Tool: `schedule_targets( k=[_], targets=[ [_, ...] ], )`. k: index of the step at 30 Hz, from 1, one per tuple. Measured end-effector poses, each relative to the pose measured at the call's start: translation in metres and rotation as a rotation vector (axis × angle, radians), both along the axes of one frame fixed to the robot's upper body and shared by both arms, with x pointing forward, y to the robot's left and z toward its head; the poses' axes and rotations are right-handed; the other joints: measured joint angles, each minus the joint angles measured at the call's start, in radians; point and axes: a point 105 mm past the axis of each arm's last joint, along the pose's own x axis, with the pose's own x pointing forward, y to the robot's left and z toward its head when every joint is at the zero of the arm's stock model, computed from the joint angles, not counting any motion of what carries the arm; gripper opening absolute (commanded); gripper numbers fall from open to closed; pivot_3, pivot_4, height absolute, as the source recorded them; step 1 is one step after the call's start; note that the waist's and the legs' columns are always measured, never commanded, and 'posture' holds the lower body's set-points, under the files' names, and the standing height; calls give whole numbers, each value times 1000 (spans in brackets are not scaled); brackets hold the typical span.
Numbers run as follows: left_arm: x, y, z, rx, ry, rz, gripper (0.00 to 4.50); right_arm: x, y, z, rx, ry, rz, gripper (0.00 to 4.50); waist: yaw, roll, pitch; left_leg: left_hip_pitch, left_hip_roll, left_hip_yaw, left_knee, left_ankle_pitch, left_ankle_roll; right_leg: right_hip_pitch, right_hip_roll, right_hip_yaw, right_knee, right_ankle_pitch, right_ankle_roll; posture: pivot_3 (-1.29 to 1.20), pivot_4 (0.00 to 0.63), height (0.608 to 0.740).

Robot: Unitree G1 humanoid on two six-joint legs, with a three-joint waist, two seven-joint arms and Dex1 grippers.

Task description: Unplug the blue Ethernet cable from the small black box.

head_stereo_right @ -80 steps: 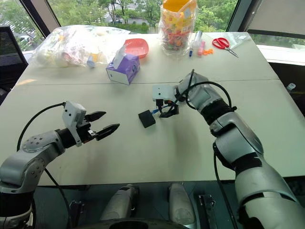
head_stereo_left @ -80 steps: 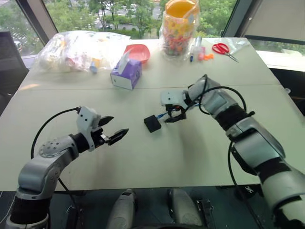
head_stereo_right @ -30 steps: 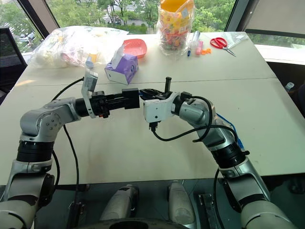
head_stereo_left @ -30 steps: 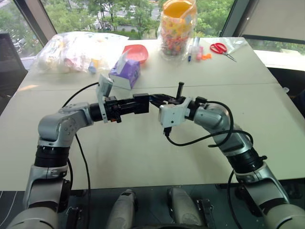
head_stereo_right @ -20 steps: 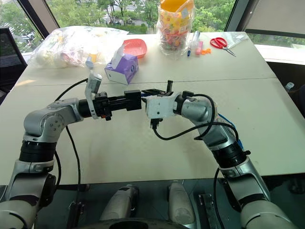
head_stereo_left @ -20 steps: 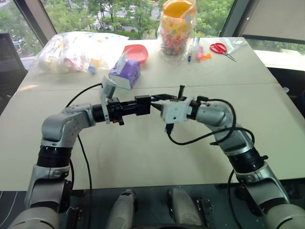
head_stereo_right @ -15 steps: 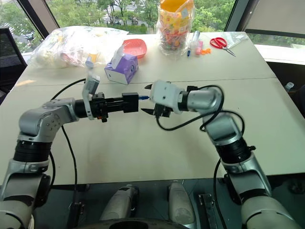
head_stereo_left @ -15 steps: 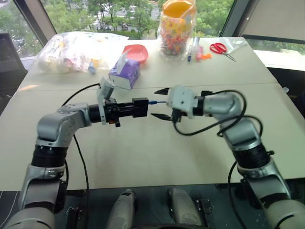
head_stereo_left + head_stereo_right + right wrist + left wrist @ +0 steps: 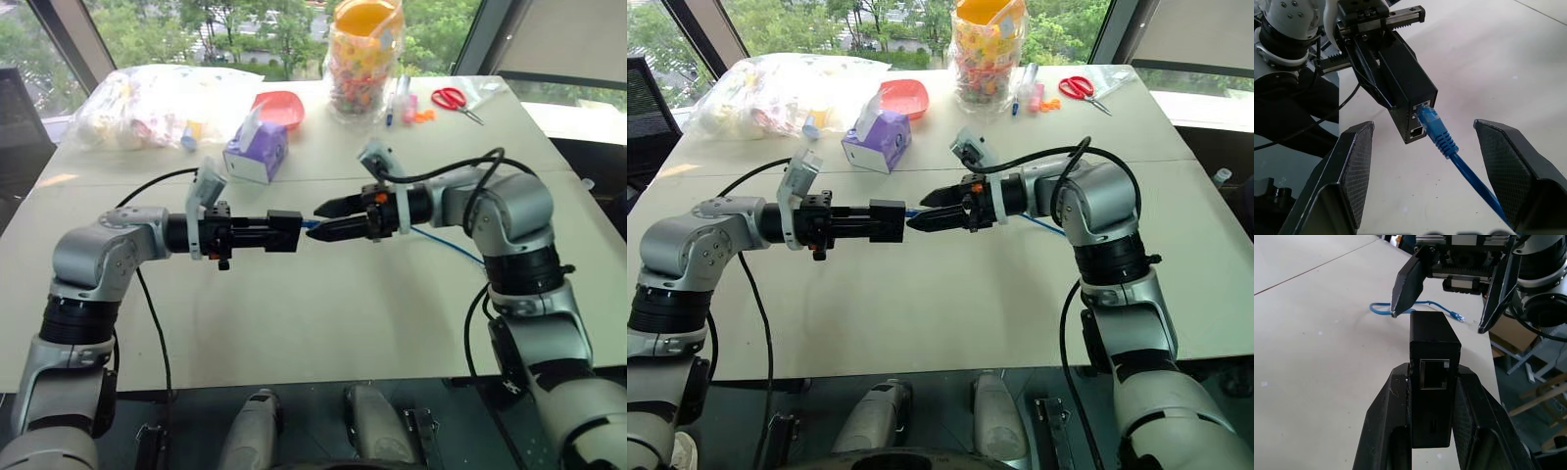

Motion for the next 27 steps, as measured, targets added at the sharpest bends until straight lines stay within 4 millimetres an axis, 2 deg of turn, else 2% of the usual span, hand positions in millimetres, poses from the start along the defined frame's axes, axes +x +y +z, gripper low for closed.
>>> schedule_targets(
  k=[3,4,25,27],
  targets=[
    [-1,-1,0,2,0,-3,478,2,3,-2,-13,-1,10,2628,0,0,0,0,0,0,0,0,0,0,0,0,0,0,0,0,150,740],
    [-1,-1,0,3,0,-4,478,2,4,-3,-17,-1,13,2180,0,0,0,0,0,0,0,0,0,0,0,0,0,0,0,0,150,740],
    [-9,-6,4,15,-18,-40,478,-4,4,-6,-42,17,60,2180,0,0,0,0,0,0,0,0,0,0,0,0,0,0,0,0,150,740],
    [-9,-6,4,15,-17,-40,478,-4,4,-5,-42,16,64,1625,0,0,0,0,0,0,0,0,0,0,0,0,0,0,0,0,150,740]
  ],
)
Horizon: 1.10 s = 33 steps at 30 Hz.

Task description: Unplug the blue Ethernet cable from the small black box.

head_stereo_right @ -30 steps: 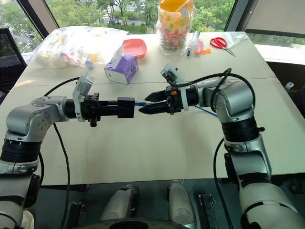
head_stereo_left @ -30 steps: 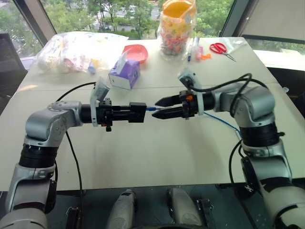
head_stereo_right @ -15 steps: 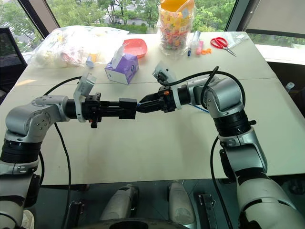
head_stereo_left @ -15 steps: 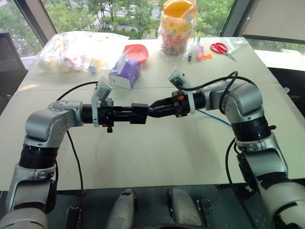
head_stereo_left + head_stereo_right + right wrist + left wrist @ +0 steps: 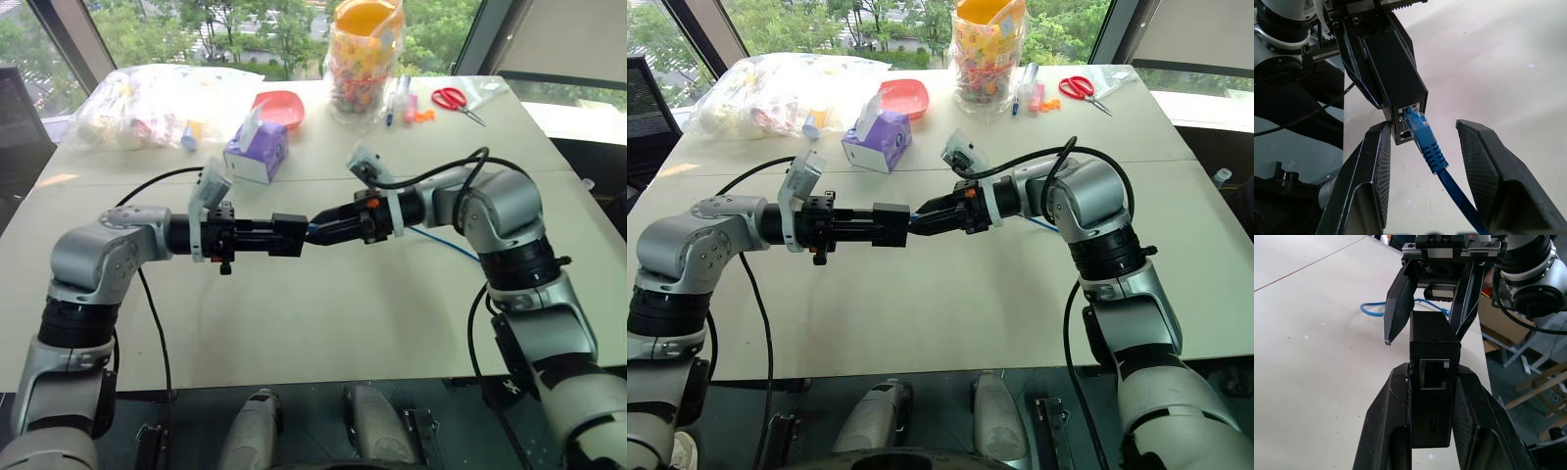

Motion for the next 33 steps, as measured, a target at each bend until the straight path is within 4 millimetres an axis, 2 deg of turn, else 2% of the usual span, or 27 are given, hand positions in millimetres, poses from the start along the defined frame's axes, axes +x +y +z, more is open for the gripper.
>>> schedule_targets(
  k=[3,4,21,27,29,33],
  targets=[
    [-1,2,-2,7,5,5,478,-1,-1,1,2,4,11,310,0,0,0,0,0,0,0,0,0,0,0,0,0,0,0,0,150,740],
    [0,4,-2,10,6,9,478,-2,-1,1,3,7,18,89,0,0,0,0,0,0,0,0,0,0,0,0,0,0,0,0,150,740],
    [-4,6,-2,27,1,-17,478,-5,1,0,-6,20,40,89,0,0,0,0,0,0,0,0,0,0,0,0,0,0,0,0,150,740],
    [-1,8,0,36,-21,-6,478,2,0,0,3,73,31,89,0,0,0,0,0,0,0,0,0,0,0,0,0,0,0,0,150,740],
    [-2,13,1,45,-22,-3,478,10,-7,-5,-4,98,-17,89,0,0,0,0,0,0,0,0,0,0,0,0,0,0,0,0,150,740],
    [-9,17,-2,39,-2,-23,478,31,-40,-18,-52,135,-175,89,1,0,0,-1,0,0,0,0,0,0,0,0,0,0,0,0,150,740]
  ],
)
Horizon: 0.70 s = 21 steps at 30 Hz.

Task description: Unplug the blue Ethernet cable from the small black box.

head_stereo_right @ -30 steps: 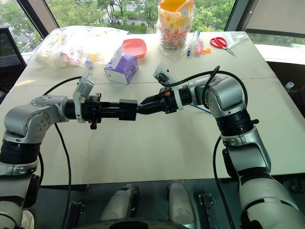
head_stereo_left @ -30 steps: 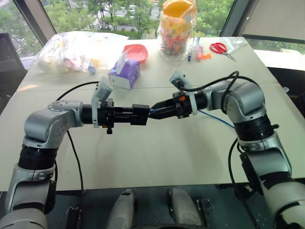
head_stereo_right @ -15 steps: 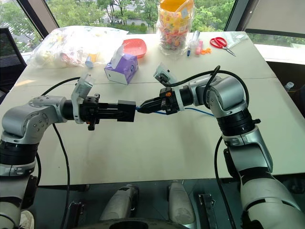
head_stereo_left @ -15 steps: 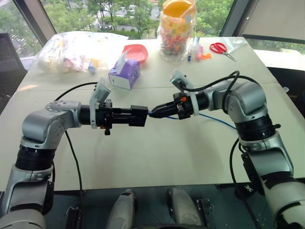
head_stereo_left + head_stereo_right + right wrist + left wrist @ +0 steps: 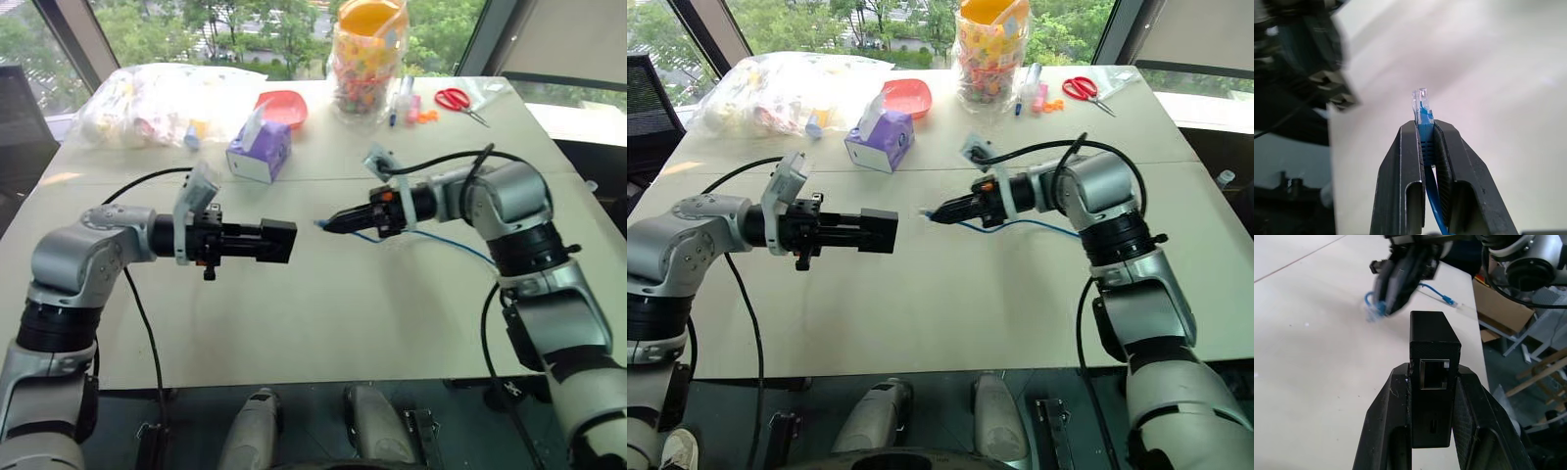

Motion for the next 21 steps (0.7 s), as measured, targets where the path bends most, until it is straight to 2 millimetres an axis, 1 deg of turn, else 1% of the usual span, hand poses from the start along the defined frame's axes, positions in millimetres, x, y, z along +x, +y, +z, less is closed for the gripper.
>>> schedule_targets(
  k=[2,4,5,7,10,12,13,14,18,19,20,21],
  targets=[
    [0,1,1,-6,-5,2,478,7,-11,-4,-19,-9,-42,89,-1,0,0,0,0,0,0,0,0,0,0,0,0,0,0,0,150,740],
    [1,2,2,-8,-14,8,478,16,-19,-9,-51,-59,-87,89,-3,0,0,0,0,0,0,0,0,0,0,0,0,0,0,0,150,740],
    [2,1,3,-8,-24,13,478,23,-25,-13,-79,-104,-126,89,-3,0,0,0,0,0,0,0,0,0,0,0,0,0,0,0,150,740],
    [5,1,2,-9,-52,30,478,43,-43,-21,-151,-194,-248,89,-2,0,0,0,0,0,0,0,0,0,0,0,0,0,0,0,150,740],
    [19,-8,-2,-48,-129,91,478,74,-69,-31,-227,-288,-495,89,0,0,0,0,0,1,1,0,0,0,0,0,0,0,0,0,150,740],
    [32,-17,-10,-88,-174,156,478,85,-80,-33,-252,-327,-597,866,2,0,0,0,0,1,0,0,-1,0,0,0,0,1,0,0,150,740],
    [40,-21,-14,-104,-190,195,478,87,-83,-32,-255,-340,-621,1084,3,0,0,0,0,1,0,0,-1,0,0,1,0,1,0,0,150,740],
    [45,-24,-19,-111,-196,220,478,88,-83,-31,-253,-349,-629,1488,2,0,0,0,0,1,0,0,-1,-1,0,1,0,1,0,0,150,740],
    [64,-36,-35,-131,-223,309,478,84,-81,-19,-238,-396,-639,3590,0,0,0,0,0,1,0,0,0,-1,0,1,0,1,0,0,150,740],
    [69,-40,-39,-137,-234,327,478,81,-82,-17,-233,-404,-647,3997,2,0,0,0,0,1,0,0,0,-1,0,1,0,1,0,0,150,740],
    [75,-47,-44,-133,-255,344,478,73,-83,-15,-217,-400,-650,3997,6,0,0,-1,0,1,0,0,0,-1,0,1,0,1,0,0,150,740],
    [79,-51,-50,-125,-269,361,478,67,-81,-14,-202,-392,-639,3997,8,0,0,-1,0,1,1,0,0,-1,0,1,0,1,0,0,150,740]
  ],
)
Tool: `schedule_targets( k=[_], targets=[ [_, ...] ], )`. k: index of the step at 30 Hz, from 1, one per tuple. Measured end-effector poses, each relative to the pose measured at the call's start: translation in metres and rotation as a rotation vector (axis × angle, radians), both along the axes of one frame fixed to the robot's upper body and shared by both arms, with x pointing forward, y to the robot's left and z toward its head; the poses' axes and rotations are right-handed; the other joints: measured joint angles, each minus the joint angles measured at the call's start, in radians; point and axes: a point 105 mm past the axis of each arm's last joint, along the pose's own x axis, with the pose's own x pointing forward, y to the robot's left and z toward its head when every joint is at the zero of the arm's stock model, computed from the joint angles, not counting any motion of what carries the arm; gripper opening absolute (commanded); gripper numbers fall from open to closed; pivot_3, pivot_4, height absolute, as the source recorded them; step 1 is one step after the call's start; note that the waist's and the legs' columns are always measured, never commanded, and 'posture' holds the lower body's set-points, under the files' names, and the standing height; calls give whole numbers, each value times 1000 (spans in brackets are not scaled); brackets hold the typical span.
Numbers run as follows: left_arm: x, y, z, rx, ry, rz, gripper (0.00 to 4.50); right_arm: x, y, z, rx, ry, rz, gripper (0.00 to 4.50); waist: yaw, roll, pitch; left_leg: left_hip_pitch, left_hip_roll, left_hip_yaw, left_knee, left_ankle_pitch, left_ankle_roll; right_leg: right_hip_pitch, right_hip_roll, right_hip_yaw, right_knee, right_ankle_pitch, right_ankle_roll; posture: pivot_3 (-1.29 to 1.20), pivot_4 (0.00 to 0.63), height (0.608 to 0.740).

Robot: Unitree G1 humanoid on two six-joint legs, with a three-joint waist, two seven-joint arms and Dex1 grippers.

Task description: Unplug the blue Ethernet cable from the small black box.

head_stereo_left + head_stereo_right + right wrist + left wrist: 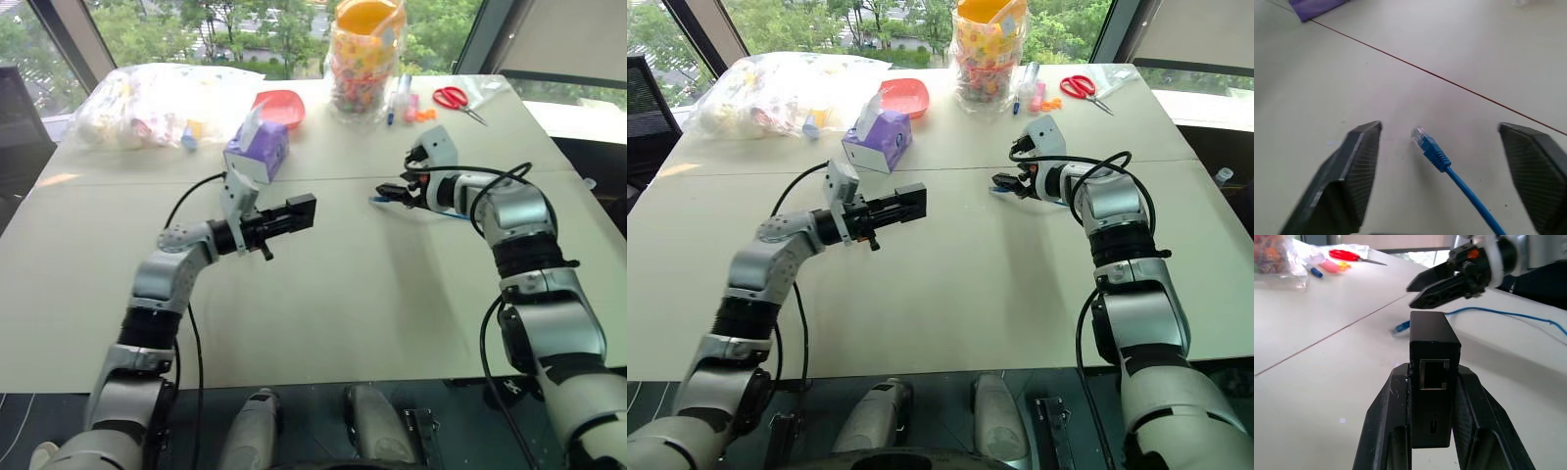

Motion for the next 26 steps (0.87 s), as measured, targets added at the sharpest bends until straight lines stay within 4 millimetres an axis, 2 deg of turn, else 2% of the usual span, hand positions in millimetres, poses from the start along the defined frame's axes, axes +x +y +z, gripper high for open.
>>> schedule_targets(
  k=[4,7,10,11,14,18,23,26],
  targets=[
    [13,-10,-24,51,-38,60,478,-42,12,-3,67,51,85,3997,9,0,0,0,0,0,1,0,1,0,0,0,0,0,0,0,150,740],
    [18,-8,-32,78,-64,79,478,-69,18,-11,68,92,122,3997,14,0,0,0,0,0,1,0,1,0,0,0,0,0,0,0,150,740],
    [21,3,-42,114,-98,108,478,-97,25,-30,76,166,149,3997,19,0,0,1,0,0,1,0,1,2,0,0,0,0,0,0,150,740],
    [21,6,-43,121,-119,116,1517,-104,26,-36,79,194,152,4072,19,0,0,1,0,0,1,0,1,2,0,0,0,0,0,0,150,740],
    [22,21,-57,130,-92,171,2757,-113,30,-37,88,210,154,4072,15,0,0,2,0,1,2,0,1,3,0,0,0,0,0,0,150,740],
    [16,42,-58,141,-87,188,4441,-120,30,-37,85,212,150,4072,13,-1,-1,4,1,0,1,0,1,4,1,0,0,0,0,0,150,740],
    [-10,84,-62,174,25,193,4441,-129,22,-46,82,259,133,4072,2,0,-1,3,1,0,1,0,1,4,1,0,1,0,0,0,150,740],
    [-27,95,-54,185,76,175,4441,-129,15,-43,82,249,117,4072,2,-1,-1,3,1,0,1,0,1,5,1,0,0,0,0,0,150,740]
  ],
)
